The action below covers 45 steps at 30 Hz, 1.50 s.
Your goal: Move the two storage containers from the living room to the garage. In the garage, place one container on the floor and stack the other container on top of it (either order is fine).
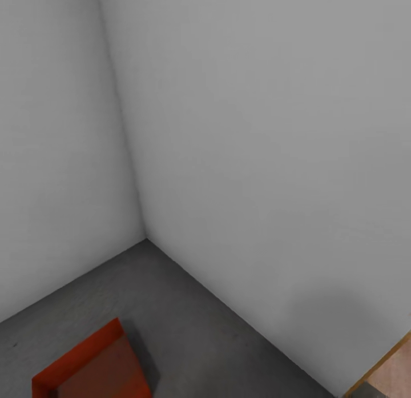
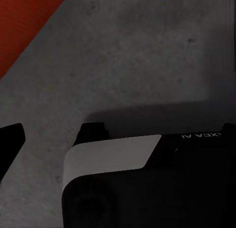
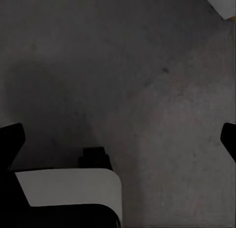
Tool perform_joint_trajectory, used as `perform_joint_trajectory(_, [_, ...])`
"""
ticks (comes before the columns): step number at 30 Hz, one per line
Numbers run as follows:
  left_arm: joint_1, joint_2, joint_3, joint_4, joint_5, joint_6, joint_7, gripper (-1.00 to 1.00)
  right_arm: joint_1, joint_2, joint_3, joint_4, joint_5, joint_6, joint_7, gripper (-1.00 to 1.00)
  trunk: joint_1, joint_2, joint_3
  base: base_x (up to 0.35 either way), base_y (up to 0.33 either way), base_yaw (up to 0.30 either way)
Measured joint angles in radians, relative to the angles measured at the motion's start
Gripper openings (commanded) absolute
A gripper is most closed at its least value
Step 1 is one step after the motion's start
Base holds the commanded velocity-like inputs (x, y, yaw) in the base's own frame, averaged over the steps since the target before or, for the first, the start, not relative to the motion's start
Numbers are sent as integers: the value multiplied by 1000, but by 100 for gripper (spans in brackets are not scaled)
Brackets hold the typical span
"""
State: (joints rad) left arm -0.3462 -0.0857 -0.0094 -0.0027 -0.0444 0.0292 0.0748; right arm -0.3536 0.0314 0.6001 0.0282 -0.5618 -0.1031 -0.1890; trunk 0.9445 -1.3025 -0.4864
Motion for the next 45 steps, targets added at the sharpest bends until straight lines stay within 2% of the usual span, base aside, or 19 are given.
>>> perform_joint_trajectory(21, [0,3,1,0,0,0,0,100,35,-12,0,1,7,2,61,100,0,0,0,0,0,-247])
perform_joint_trajectory(27, [0,3,1,0,0,0,0,100,37,-51,3,1,10,0,64,100,0,0,0,0,0,-252])
perform_joint_trajectory(33, [0,3,1,0,0,0,0,100,37,-64,5,0,12,-7,70,100,0,0,0,0,0,-254])
perform_joint_trajectory(39, [0,3,1,0,0,0,0,100,37,-62,8,0,17,-1,79,100,0,0,0,0,0,-255])
perform_joint_trajectory(45, [0,4,1,0,1,0,0,100,37,-60,8,1,21,3,139,100,0,0,0,0,0,-255])
